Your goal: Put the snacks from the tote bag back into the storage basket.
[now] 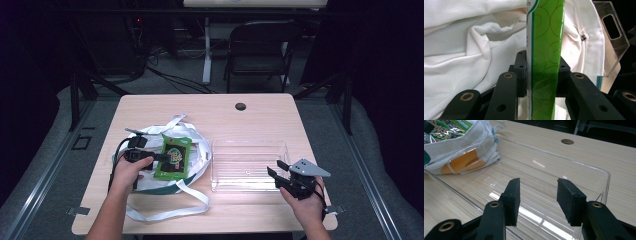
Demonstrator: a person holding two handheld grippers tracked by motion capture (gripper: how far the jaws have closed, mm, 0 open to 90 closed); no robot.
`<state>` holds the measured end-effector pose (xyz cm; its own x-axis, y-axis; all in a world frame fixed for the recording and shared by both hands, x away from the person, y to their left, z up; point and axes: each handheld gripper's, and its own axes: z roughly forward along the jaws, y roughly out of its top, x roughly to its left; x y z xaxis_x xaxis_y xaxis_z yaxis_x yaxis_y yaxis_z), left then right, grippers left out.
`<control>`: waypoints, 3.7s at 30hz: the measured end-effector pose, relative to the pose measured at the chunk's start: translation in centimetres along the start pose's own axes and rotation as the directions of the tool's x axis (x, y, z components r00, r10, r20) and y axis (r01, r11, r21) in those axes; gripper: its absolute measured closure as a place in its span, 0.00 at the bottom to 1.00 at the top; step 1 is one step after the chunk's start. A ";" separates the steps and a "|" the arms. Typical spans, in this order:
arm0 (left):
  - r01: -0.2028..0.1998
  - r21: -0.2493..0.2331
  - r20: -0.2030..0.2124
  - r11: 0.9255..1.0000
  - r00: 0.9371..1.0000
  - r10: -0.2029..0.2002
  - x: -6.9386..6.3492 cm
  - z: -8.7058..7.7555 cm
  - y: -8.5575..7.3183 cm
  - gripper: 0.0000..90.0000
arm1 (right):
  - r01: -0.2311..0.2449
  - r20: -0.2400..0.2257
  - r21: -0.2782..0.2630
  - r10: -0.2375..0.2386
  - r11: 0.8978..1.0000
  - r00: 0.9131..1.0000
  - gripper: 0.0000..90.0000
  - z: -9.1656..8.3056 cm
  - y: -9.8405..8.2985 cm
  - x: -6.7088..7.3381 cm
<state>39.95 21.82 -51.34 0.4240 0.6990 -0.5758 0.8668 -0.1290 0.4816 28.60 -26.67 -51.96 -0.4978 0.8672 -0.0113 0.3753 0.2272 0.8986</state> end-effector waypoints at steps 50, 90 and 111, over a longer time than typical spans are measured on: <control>-0.213 -0.283 -0.035 0.935 0.977 0.212 -2.5 -4.5 0.4 0.79 | 0.019 -0.014 0.007 -0.019 1.000 1.000 0.59 0.1 0.0 0.3; -0.387 -0.321 -0.044 0.864 0.918 0.395 -7.1 -4.1 1.0 0.79 | 0.115 -0.154 0.087 -0.101 0.990 0.983 0.59 0.4 4.9 -0.6; -0.434 -0.313 0.001 0.845 0.890 0.457 -10.0 -2.2 2.8 0.79 | 0.245 -0.224 0.114 -0.215 0.963 0.950 0.55 0.9 10.2 -0.8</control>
<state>37.52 16.09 -42.79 0.7735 0.5620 -0.2930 0.4665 -0.1919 0.8634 33.53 -24.63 -43.24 -0.7294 0.6759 -0.1058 0.3284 0.4815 0.8126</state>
